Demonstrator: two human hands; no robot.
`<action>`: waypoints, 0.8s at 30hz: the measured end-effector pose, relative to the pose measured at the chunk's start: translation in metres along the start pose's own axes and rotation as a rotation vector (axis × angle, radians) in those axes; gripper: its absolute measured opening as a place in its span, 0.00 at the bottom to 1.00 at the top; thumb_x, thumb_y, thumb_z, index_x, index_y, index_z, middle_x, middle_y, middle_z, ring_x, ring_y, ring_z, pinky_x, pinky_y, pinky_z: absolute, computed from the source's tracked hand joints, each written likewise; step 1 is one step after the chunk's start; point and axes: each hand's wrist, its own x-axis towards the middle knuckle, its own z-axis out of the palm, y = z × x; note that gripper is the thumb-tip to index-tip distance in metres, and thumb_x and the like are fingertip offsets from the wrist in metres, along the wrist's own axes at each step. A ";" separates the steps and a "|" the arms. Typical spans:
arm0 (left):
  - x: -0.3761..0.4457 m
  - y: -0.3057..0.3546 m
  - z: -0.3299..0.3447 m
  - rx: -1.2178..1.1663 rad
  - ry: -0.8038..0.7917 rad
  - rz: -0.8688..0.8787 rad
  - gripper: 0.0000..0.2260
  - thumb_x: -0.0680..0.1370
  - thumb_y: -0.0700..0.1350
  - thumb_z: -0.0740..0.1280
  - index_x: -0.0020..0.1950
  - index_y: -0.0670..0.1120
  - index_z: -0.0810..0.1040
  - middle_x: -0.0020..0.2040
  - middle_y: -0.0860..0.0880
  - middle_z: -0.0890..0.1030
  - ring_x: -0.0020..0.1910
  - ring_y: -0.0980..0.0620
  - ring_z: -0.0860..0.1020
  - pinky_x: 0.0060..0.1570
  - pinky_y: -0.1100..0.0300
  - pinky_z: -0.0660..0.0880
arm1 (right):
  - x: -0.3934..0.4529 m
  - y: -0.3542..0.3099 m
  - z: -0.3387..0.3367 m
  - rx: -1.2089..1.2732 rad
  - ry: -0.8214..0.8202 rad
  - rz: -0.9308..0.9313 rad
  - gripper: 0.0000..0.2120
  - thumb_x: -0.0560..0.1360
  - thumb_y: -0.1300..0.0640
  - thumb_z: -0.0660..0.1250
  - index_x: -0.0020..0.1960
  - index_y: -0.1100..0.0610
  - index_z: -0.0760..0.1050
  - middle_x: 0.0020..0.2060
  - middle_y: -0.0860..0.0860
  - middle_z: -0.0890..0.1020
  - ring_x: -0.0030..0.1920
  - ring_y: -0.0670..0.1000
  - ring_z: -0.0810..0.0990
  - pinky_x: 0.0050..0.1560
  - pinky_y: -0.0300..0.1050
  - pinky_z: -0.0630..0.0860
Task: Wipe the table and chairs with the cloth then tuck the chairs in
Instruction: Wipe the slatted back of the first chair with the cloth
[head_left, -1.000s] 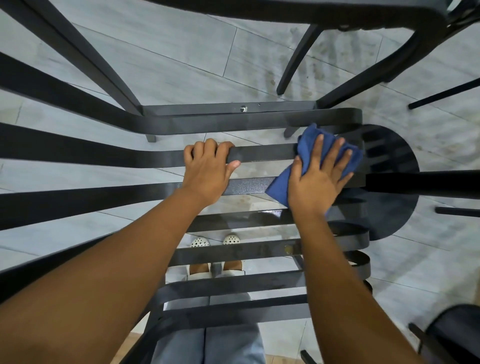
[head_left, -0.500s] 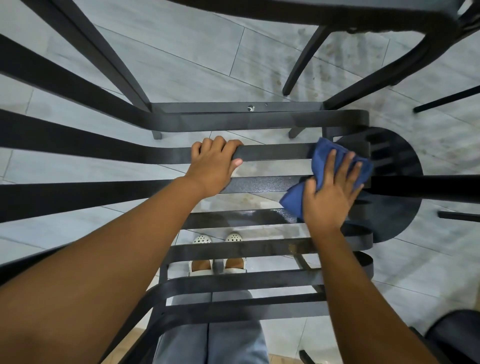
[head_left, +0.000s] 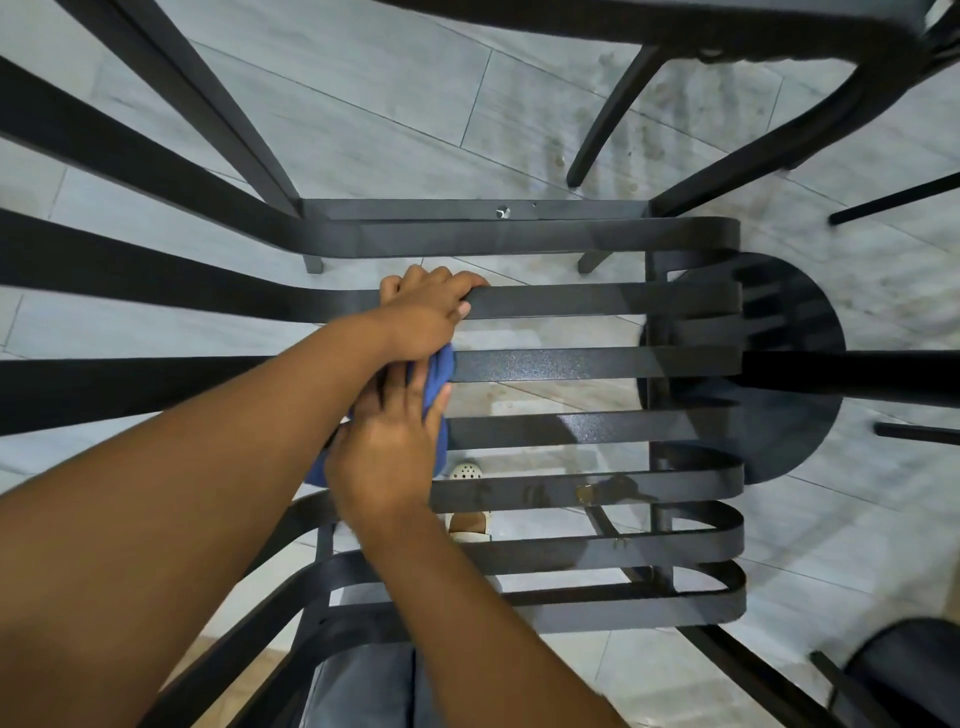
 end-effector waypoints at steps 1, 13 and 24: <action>0.000 0.000 0.001 -0.005 0.001 -0.001 0.17 0.83 0.46 0.50 0.72 0.56 0.62 0.63 0.49 0.70 0.63 0.47 0.63 0.59 0.53 0.56 | -0.004 -0.006 0.001 -0.056 -0.018 -0.012 0.31 0.73 0.48 0.54 0.73 0.58 0.63 0.74 0.59 0.60 0.75 0.61 0.49 0.70 0.66 0.42; -0.010 -0.003 0.015 0.038 0.207 0.083 0.18 0.83 0.44 0.51 0.72 0.54 0.64 0.59 0.46 0.71 0.59 0.44 0.65 0.56 0.54 0.56 | -0.005 0.115 -0.014 -0.325 0.155 -0.024 0.31 0.75 0.40 0.50 0.76 0.47 0.53 0.76 0.55 0.57 0.75 0.60 0.52 0.69 0.67 0.48; -0.011 -0.008 0.041 0.295 0.430 0.115 0.22 0.78 0.54 0.51 0.65 0.44 0.72 0.50 0.40 0.76 0.49 0.38 0.72 0.52 0.46 0.64 | 0.014 0.141 -0.024 -0.243 0.313 0.035 0.27 0.78 0.40 0.52 0.74 0.48 0.61 0.74 0.58 0.61 0.74 0.64 0.56 0.71 0.64 0.48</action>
